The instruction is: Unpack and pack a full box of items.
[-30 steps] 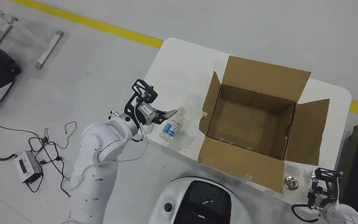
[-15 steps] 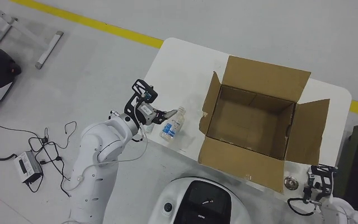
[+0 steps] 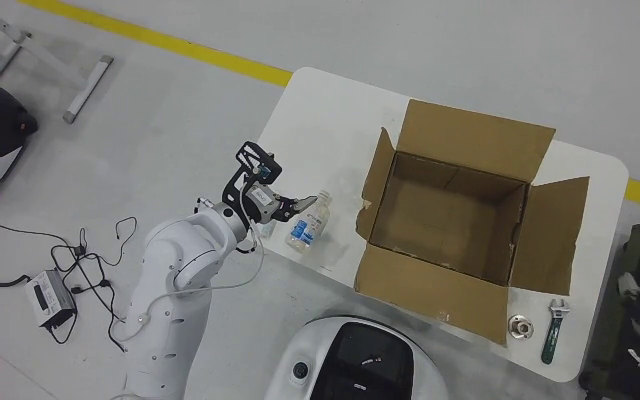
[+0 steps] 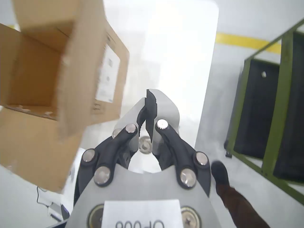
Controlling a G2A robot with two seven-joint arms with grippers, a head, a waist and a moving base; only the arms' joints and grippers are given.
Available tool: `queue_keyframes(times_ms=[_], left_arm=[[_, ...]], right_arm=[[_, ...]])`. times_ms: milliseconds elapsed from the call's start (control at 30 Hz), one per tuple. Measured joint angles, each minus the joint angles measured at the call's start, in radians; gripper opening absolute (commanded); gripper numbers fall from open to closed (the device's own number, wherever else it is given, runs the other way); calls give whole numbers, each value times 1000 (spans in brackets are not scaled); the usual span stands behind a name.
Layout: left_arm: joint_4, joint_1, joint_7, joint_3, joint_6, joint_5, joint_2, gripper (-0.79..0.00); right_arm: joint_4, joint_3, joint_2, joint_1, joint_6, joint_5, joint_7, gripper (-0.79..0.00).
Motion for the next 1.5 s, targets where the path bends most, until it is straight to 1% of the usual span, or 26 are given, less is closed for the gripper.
queue_keyframes(times_ms=[100, 200, 333, 700, 800, 867, 967, 1100, 1200, 1267, 1500], left_arm=[[0, 0, 0, 0, 0, 0, 0, 0], [0, 0, 0, 0, 0, 0, 0, 0], [0, 0, 0, 0, 0, 0, 0, 0], [2, 2, 1, 1, 2, 1, 0, 0], [20, 15, -7, 18, 24, 43, 3, 0], [38, 14, -46, 35, 38, 85, 6, 0], [77, -3, -138, 66, 40, 166, 12, 0], [138, -47, -295, 95, 26, 250, 20, 0], [167, -73, -382, 103, 32, 214, 21, 0], [168, -78, -397, 104, 31, 200, 21, 0], [167, -77, -392, 103, 31, 203, 21, 0]], right_arm=[[-28, 71, -5, -17, -86, 147, -83, -785], [-25, 104, -8, -21, -150, 275, -138, -785], [-20, 85, -3, -7, -179, 379, -128, -785], [-25, 72, -2, -2, -187, 382, -133, -785], [-25, 54, -1, 2, -208, 391, -160, -785], [-23, 54, -1, 1, -220, 395, -169, -785], [-16, 60, 0, -1, -238, 398, -174, -785], [-7, 70, 5, 1, -261, 401, -168, -785], [4, 73, 9, 5, -273, 406, -157, -785], [12, 71, 11, 9, -278, 409, -151, -785], [25, 65, 16, 19, -282, 416, -142, -785]])
